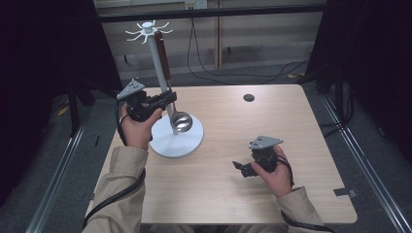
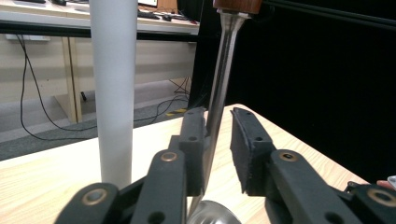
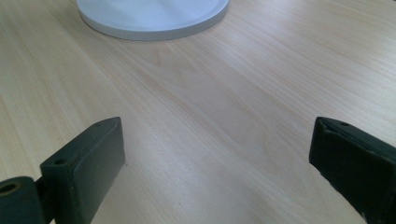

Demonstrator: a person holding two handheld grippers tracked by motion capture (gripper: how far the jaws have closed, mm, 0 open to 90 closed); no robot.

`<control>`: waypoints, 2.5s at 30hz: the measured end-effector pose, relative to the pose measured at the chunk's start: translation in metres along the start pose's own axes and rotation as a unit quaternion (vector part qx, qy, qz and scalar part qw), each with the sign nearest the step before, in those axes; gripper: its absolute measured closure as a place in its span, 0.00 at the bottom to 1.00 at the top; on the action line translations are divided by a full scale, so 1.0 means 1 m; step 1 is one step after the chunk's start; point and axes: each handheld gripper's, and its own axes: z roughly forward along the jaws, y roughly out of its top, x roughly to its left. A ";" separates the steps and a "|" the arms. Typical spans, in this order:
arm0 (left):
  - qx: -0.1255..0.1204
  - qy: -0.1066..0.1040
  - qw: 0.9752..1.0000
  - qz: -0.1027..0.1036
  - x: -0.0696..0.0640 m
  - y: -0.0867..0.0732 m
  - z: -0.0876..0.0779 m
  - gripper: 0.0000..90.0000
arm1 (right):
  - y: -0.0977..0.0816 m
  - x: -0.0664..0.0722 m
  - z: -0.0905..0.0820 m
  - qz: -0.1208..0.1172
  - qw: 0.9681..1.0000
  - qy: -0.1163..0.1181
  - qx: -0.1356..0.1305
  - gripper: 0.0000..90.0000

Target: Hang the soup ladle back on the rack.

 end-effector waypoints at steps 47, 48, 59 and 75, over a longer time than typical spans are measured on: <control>0.025 0.062 0.998 0.024 -0.004 -0.043 -0.028 0.21 | 0.004 0.000 -0.008 0.001 1.000 0.001 -0.014 0.04; 0.026 0.060 0.998 0.024 -0.003 -0.045 -0.029 0.21 | 0.003 0.000 -0.008 0.001 1.000 0.001 -0.014 0.04; 0.039 0.063 0.997 0.022 -0.004 -0.069 -0.035 0.18 | 0.003 0.000 -0.008 0.004 1.000 0.001 -0.015 0.04; 0.055 0.064 0.996 0.016 -0.003 -0.098 -0.042 0.14 | 0.002 -0.001 -0.009 0.002 1.000 0.000 -0.017 0.04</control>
